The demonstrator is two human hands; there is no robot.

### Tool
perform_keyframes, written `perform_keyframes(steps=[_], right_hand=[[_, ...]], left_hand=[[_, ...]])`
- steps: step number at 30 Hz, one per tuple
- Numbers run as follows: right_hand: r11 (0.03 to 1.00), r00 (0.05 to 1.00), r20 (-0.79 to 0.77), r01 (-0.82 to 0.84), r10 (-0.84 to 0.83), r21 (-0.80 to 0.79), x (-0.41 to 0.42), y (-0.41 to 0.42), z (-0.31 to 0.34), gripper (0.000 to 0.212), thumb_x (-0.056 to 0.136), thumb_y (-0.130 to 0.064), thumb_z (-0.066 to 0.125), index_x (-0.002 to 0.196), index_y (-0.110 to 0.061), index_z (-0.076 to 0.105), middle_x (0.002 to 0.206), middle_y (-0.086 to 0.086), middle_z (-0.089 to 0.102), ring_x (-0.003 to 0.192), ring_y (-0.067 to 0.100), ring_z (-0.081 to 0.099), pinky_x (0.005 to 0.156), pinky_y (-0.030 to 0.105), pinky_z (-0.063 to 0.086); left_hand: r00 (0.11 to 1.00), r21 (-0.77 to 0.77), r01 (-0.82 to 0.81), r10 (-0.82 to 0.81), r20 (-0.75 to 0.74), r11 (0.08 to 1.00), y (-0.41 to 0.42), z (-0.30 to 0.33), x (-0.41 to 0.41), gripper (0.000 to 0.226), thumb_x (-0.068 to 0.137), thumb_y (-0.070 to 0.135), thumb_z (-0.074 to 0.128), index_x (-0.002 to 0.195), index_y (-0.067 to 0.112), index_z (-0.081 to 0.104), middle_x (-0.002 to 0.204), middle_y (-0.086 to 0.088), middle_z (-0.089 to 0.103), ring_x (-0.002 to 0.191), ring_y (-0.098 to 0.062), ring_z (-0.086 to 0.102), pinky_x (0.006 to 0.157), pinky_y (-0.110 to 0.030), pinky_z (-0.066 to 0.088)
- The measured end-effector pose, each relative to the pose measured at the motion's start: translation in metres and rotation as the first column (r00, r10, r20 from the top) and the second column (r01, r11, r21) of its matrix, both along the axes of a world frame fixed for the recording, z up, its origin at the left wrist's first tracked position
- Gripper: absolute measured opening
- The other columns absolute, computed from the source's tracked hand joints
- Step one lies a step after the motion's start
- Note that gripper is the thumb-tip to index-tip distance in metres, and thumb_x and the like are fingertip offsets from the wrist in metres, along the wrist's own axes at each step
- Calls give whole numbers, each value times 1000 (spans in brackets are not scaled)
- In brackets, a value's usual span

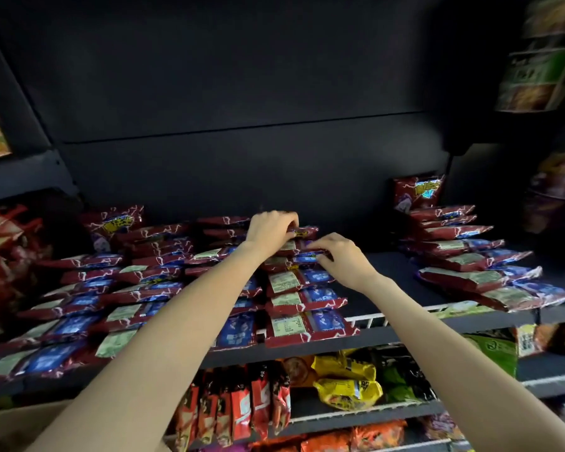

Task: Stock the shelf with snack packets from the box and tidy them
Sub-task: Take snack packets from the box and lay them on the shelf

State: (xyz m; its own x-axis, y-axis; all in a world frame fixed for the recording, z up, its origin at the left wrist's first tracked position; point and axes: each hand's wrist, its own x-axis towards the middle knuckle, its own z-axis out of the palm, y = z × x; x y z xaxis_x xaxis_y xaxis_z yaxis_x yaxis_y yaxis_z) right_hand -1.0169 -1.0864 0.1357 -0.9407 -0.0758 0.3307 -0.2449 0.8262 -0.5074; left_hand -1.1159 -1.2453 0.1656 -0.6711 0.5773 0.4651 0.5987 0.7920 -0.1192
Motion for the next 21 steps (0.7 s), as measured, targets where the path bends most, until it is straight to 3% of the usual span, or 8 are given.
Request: perform_keyframes(steps=[3,6,8,11,14,17,19,21], right_hand=[[998,998,-24,55,-55,11,-1,0,1,35,94,-12,52,128,-18,58,131,5,51,115,20,53,86,20,41],[997,994,-74,76,-75,9,1,-2,4,37,93,-12,52,130,-17,56,130,6,52,116,23,51,87,25,43],[996,986,-141,91,-89,7,8,-6,10,35,93,-12,53,127,-17,58,127,5,56,114,23,51,89,27,42],[988,934,-327,153,-140,14,26,-14,23,28,92,-14,55,120,-16,62,116,4,63,108,25,54,91,38,45],[981,820,-549,192,-162,-4,57,-32,38,18,91,-17,58,107,-13,65,97,1,68,94,23,59,80,38,49],[984,736,-664,179,-132,4,97,-68,45,14,91,-22,55,92,-12,65,79,-2,65,76,15,57,61,27,46],[992,736,-673,125,-74,27,121,-100,41,16,91,-24,55,88,-12,65,74,-3,63,69,13,56,52,23,42],[997,765,-644,33,23,75,140,-134,33,14,90,-24,57,87,-13,64,69,-5,61,61,11,55,45,21,38]], left_hand=[[947,-139,-27,70,314,990,3,4,0,35,97,40,45,127,26,55,122,-2,62,110,-25,58,83,-36,46],[899,-177,36,45,435,984,4,11,5,44,100,39,36,142,24,39,140,-4,48,123,-24,49,94,-37,44],[933,-138,50,2,359,989,-2,18,15,44,100,38,36,142,23,39,142,-2,46,127,-22,46,97,-38,42],[990,-44,58,-52,131,997,-21,29,40,37,99,36,40,131,23,51,126,2,59,118,-18,51,89,-36,45],[972,64,207,-198,-126,976,-54,38,82,25,94,32,46,103,22,67,87,8,69,87,-15,62,70,-31,49],[890,114,347,-288,-353,931,-102,35,130,22,90,27,52,77,21,69,60,11,62,59,-9,57,52,-26,46],[877,118,355,-287,-384,927,-138,27,162,21,89,24,55,74,20,69,57,11,61,55,-8,56,49,-24,45],[907,99,317,-271,-321,943,-178,18,193,19,88,24,56,77,20,70,59,11,62,55,-8,57,48,-24,45]])
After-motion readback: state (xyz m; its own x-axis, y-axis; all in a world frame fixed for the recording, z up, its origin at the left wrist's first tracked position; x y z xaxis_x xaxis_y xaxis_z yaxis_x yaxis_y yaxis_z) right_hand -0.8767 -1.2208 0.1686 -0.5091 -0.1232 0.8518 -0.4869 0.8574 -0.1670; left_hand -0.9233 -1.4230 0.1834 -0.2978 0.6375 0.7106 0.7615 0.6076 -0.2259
